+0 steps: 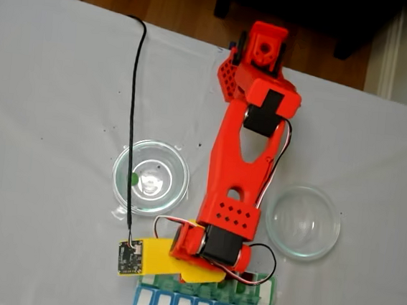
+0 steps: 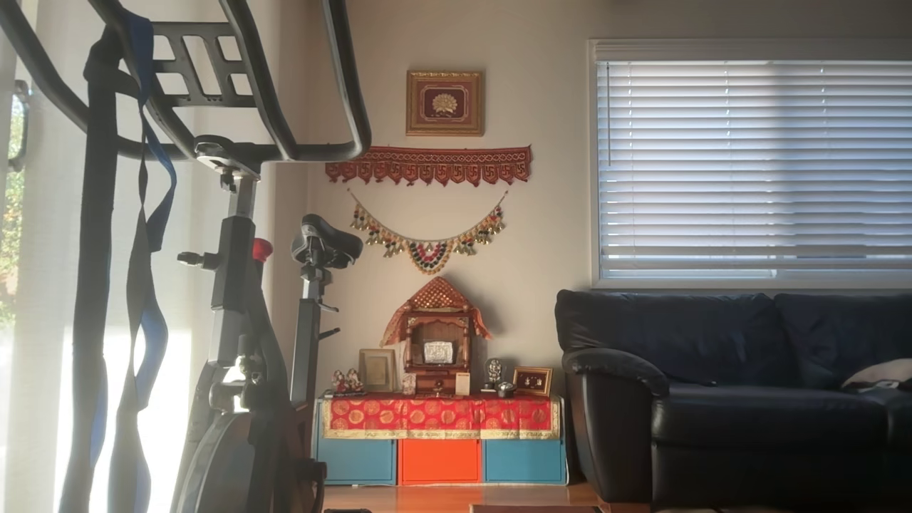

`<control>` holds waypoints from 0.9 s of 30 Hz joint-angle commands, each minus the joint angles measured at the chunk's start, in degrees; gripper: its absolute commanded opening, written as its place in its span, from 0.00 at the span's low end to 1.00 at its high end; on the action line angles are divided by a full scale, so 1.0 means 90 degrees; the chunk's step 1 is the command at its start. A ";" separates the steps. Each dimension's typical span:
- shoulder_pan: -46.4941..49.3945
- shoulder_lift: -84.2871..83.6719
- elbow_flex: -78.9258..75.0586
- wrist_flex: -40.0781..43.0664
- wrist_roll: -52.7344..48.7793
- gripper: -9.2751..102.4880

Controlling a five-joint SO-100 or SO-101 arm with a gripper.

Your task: Sort medicines into box.

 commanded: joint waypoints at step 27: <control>-0.0078 0.0020 -0.0381 -0.0928 0.0273 0.09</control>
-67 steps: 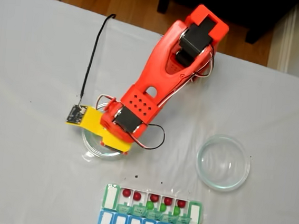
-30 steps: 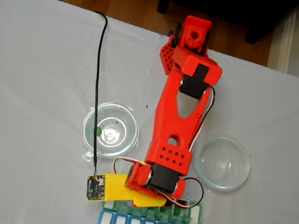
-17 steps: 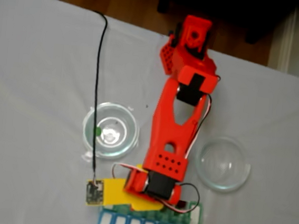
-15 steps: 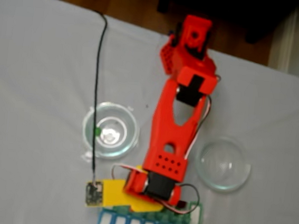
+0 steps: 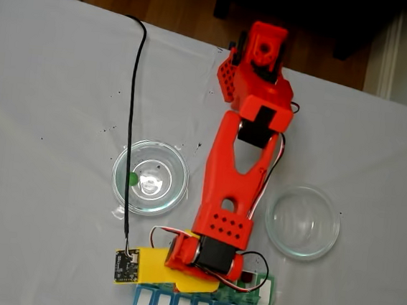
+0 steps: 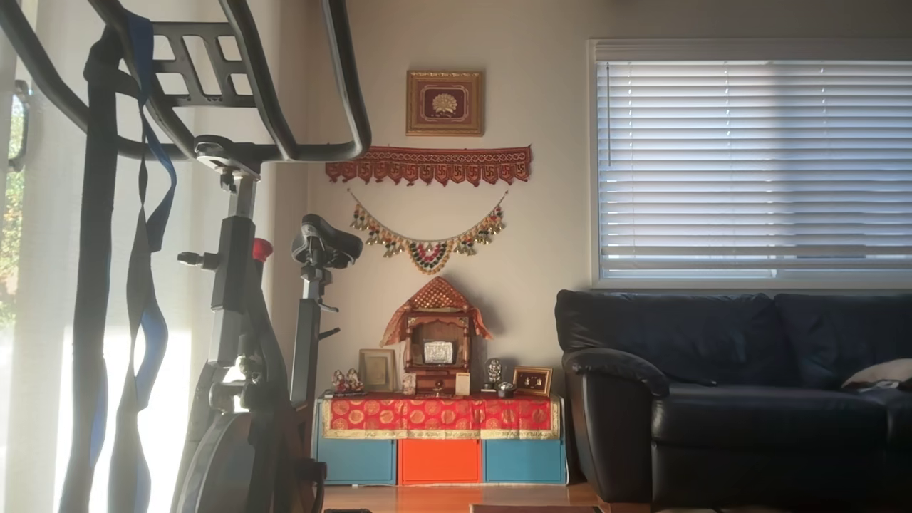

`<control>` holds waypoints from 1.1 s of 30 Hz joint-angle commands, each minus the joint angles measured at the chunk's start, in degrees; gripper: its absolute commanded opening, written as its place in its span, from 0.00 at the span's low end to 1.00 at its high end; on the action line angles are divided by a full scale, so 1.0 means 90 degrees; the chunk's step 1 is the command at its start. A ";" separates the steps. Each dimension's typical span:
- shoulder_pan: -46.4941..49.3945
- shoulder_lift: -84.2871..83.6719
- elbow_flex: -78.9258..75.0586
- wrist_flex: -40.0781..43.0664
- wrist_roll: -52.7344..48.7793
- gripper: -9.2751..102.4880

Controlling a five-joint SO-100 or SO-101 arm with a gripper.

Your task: Sort medicines into box.

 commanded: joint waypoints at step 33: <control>0.0020 0.0762 -0.0508 -0.0156 0.0303 0.09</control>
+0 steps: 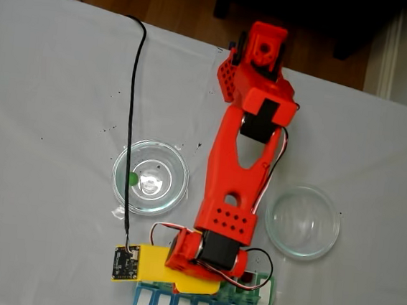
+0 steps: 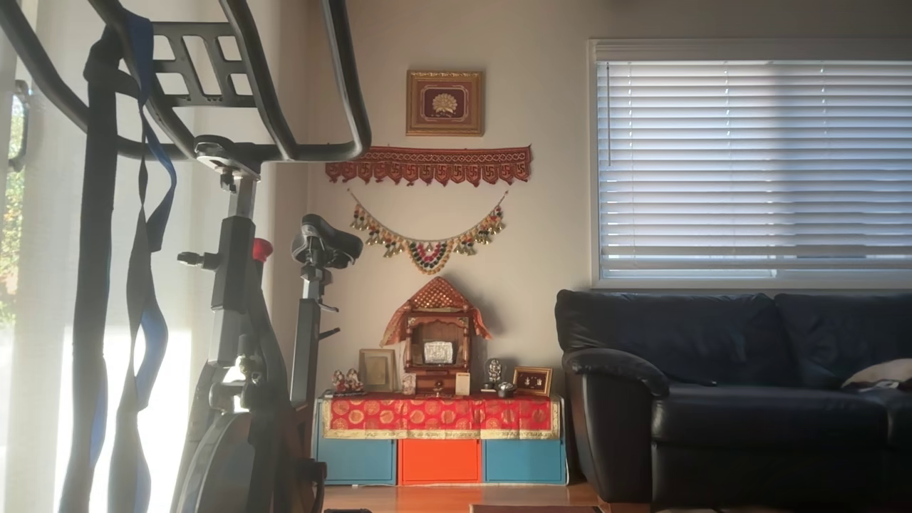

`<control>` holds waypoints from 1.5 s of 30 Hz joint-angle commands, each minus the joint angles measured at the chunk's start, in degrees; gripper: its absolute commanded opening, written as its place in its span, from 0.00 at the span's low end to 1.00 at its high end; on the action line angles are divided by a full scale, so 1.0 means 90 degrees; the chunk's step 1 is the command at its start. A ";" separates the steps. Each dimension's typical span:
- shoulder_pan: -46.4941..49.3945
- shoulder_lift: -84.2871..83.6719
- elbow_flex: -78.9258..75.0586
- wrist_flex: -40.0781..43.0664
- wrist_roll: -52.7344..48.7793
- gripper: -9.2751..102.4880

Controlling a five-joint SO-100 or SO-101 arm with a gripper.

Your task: Sort medicines into box.

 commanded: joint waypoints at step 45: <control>-0.0059 0.0703 0.0410 -0.0889 0.0186 0.23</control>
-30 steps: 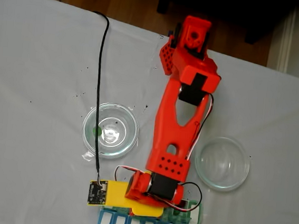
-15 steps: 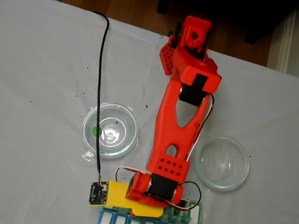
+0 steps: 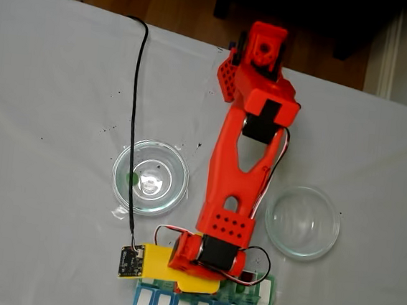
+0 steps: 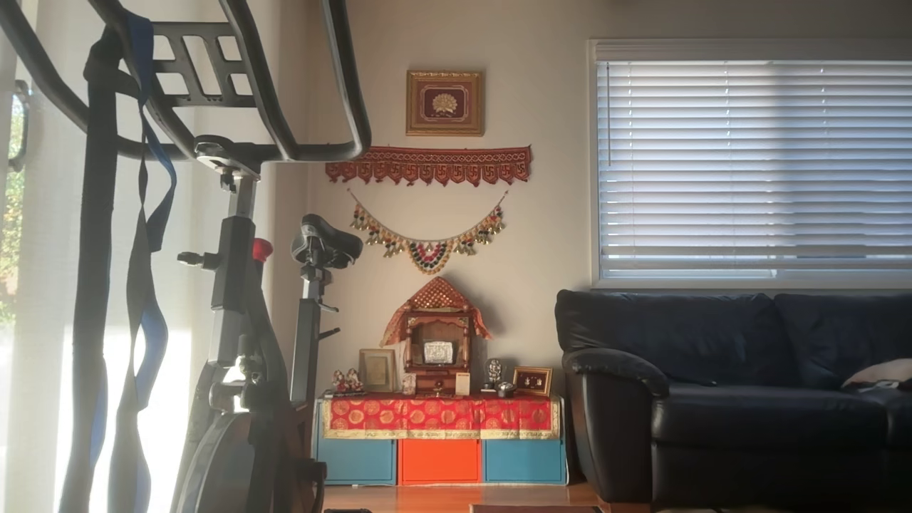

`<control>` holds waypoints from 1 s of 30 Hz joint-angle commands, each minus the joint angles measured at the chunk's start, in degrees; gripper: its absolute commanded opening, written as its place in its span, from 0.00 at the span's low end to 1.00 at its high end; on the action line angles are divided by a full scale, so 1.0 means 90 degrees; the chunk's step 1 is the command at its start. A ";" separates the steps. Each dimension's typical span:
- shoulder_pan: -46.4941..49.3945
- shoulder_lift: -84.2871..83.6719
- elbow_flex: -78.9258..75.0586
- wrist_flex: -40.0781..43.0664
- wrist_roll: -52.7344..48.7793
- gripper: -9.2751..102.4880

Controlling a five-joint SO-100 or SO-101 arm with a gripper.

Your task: Sort medicines into box.

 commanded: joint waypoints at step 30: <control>0.0732 -0.0088 -0.3652 0.4209 -0.1172 0.12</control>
